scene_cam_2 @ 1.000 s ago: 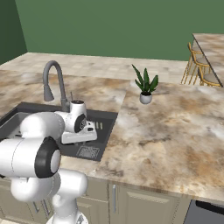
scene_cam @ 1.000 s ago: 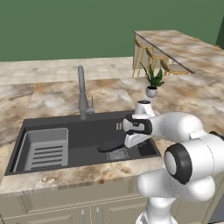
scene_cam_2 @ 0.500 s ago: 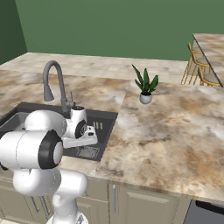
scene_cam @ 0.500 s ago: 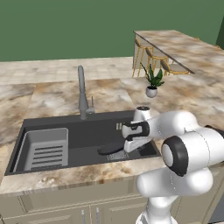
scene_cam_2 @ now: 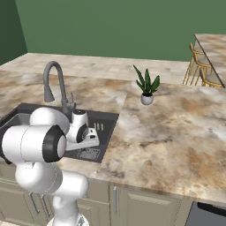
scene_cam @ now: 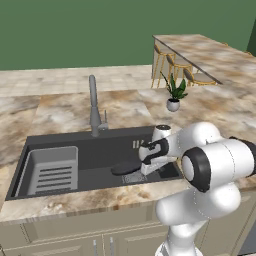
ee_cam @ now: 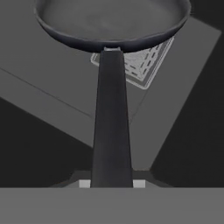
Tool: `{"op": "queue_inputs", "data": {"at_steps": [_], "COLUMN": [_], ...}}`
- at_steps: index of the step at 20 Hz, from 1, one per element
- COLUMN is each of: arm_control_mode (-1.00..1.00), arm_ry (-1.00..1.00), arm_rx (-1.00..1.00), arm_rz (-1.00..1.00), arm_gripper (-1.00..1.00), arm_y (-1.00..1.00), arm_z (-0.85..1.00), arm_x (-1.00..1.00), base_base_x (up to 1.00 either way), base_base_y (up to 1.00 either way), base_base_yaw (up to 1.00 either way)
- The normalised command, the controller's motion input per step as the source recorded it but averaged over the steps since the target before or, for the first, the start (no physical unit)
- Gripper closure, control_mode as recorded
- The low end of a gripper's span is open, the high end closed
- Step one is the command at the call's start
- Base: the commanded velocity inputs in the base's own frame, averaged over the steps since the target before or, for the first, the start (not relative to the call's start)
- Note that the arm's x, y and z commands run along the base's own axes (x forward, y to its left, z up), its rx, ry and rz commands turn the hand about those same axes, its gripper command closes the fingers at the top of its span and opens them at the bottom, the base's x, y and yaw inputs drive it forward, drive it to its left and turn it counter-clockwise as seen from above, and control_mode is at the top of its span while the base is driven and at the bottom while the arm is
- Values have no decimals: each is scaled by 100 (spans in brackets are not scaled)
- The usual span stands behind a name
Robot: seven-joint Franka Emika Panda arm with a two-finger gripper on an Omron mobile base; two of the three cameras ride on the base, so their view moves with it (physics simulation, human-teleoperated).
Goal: Move the pot and pan from the stove into the sink.
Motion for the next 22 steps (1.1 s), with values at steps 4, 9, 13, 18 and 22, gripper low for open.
{"op": "queue_inputs", "data": {"at_steps": [4,9,13,18,22], "arm_control_mode": [-100,-100,-100,-100,-100], "arm_ry": [-1,0,0,3,4], "arm_rx": [6,6,6,2,0], "arm_rz": [-2,-3,-1,0,0], "arm_gripper": [-100,-100,-100,-100,-100], "arm_y": [-1,-8,-22,-22,-18], "arm_z": [35,55,55,58,58], "arm_x": [9,-3,-32,-53,-59], "base_base_x": [0,0,0,0,0], "base_base_y": [0,0,0,0,0], "base_base_yaw": [0,0,0,0,0]}}
